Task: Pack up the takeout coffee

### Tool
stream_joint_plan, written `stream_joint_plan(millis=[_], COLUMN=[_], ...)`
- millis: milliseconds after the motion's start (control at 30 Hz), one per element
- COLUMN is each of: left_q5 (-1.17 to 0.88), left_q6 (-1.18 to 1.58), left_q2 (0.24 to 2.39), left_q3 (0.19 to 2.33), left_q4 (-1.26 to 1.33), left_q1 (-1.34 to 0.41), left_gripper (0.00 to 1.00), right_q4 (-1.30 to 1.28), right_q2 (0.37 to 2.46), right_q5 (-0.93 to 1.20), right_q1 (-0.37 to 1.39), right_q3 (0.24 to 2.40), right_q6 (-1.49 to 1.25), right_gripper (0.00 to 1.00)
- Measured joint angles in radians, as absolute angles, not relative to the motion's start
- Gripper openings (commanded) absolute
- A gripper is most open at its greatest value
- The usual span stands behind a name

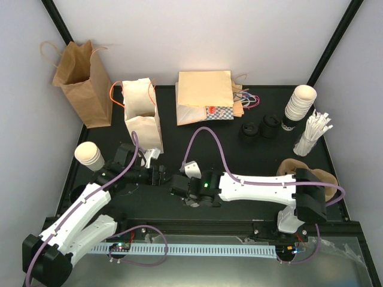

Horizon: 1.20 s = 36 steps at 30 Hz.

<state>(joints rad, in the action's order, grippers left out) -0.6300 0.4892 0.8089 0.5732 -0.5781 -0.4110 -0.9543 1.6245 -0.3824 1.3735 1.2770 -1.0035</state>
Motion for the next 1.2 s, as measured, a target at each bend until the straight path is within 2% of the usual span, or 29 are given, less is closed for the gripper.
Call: stream_joint_plan(millis=[300,500,667,833,1200], left_q5=[-0.655,-0.743,-0.811,-0.847,-0.861], left_q6=[0.490,0.494,0.510,0.579,0.609], left_q2=[0.825,0.861,0.878,0.877,0.878], left_q3=[0.573,0.567,0.512,0.417,0.383], left_q4=[-0.576,-0.541,-0.492,-0.408,-0.364], left_q1=[-0.406,-0.406,-0.414,-0.468,-0.525], left_gripper=[0.82,0.72,0.58,0.48,0.36], right_q4=[-0.799,-0.723,-0.687,-0.672,-0.664], right_q2=[1.492,1.426,1.424,1.428,1.431], right_q5=[-0.272,-0.153,-0.107,-0.078,-0.067], right_q1=[1.359,1.349,1.340,1.323,1.316], right_q3=[1.129,1.058,1.047,1.045,1.045], right_q6=[-0.525,-0.273,-0.181,-0.147,-0.128], right_gripper=[0.70,0.70,0.70,0.69,0.69])
